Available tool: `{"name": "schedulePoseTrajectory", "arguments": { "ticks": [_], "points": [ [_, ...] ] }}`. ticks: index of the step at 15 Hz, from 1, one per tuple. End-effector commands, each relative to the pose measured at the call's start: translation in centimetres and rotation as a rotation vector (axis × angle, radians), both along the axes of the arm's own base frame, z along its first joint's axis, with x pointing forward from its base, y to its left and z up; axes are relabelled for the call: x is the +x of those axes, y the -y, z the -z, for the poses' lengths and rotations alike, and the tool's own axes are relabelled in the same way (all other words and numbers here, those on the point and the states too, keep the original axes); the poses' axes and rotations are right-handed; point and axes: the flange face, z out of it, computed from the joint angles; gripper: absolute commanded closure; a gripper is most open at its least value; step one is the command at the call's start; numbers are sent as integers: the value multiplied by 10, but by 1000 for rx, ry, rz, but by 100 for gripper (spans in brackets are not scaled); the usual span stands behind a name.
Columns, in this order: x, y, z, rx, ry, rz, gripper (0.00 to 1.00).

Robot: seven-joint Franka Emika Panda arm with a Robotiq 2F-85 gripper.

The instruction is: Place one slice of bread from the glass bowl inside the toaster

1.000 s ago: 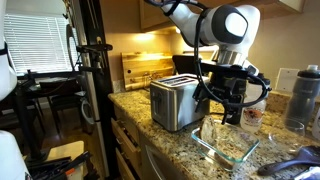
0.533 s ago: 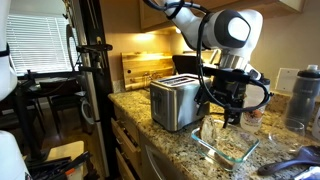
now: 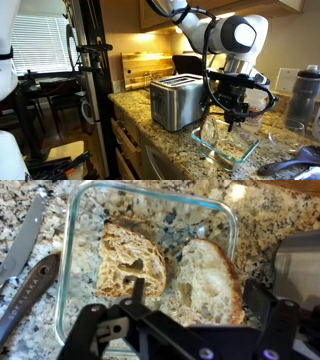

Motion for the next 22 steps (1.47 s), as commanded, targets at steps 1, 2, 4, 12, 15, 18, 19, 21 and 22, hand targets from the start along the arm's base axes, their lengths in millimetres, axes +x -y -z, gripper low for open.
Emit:
{"name": "schedulePoseTrajectory", "arguments": {
  "ticks": [1,2,4,12,15,18,19,21,22],
  "points": [
    [7,5,1,-21,0,44,0],
    [8,6,2,-23,-2,52,0],
    [11,7,3,-26,-1,61,0],
    [15,12,6,-29,9,65,12],
    [15,13,6,-29,11,66,40],
    [16,14,5,-29,14,68,59],
    [16,14,5,-29,15,68,65],
    [16,14,3,-29,17,68,78],
    [15,13,3,-29,19,67,86]
  ]
}}
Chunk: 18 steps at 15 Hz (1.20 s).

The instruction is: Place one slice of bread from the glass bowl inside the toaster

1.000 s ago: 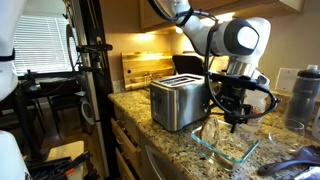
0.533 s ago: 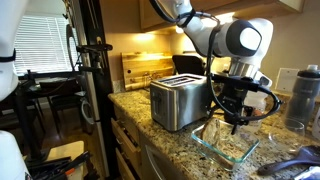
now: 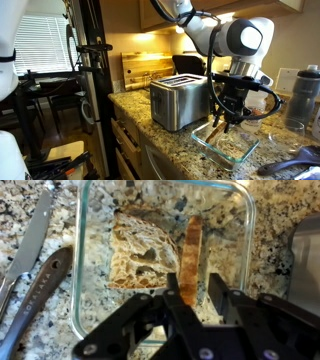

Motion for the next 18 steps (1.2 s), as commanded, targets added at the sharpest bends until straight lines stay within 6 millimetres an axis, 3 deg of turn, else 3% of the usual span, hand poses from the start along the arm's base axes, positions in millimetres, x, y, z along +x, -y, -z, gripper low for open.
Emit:
{"name": "schedulePoseTrajectory", "arguments": {
  "ticks": [1,4,9,14,18],
  "points": [
    [0,3,-5,-13,10,20,91],
    [-1,4,-6,-11,14,21,95],
    [-8,-2,-25,-14,65,3,92],
    [-21,-13,-72,-31,238,-27,92],
    [-39,-16,-100,-38,277,-23,92]
  ]
}}
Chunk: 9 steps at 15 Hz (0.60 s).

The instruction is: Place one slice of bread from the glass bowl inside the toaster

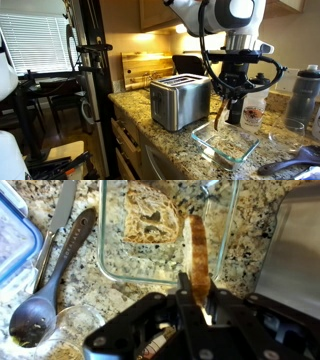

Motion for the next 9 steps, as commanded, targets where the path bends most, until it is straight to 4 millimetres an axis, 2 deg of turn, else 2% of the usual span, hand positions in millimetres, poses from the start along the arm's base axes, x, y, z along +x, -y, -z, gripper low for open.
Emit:
{"name": "schedulePoseTrajectory", "arguments": {
  "ticks": [1,9],
  "points": [
    [-31,-5,-25,-10,44,-3,92],
    [-72,-13,-59,-22,85,-9,92]
  ]
}}
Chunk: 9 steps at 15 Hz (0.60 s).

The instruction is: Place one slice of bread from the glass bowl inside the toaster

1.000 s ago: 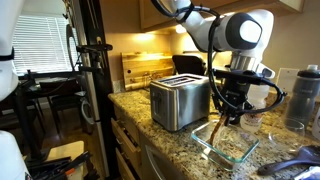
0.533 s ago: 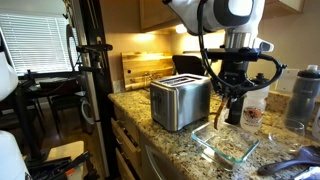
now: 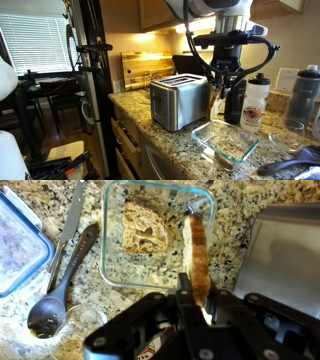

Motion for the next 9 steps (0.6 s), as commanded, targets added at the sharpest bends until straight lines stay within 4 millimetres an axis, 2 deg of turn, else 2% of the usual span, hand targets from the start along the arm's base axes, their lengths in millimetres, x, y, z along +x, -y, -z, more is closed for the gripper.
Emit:
{"name": "schedulePoseTrajectory", "arguments": {
  "ticks": [1,9],
  "points": [
    [-35,-8,-19,-21,49,-10,92],
    [-57,-23,-47,-31,103,-31,92]
  ]
}}
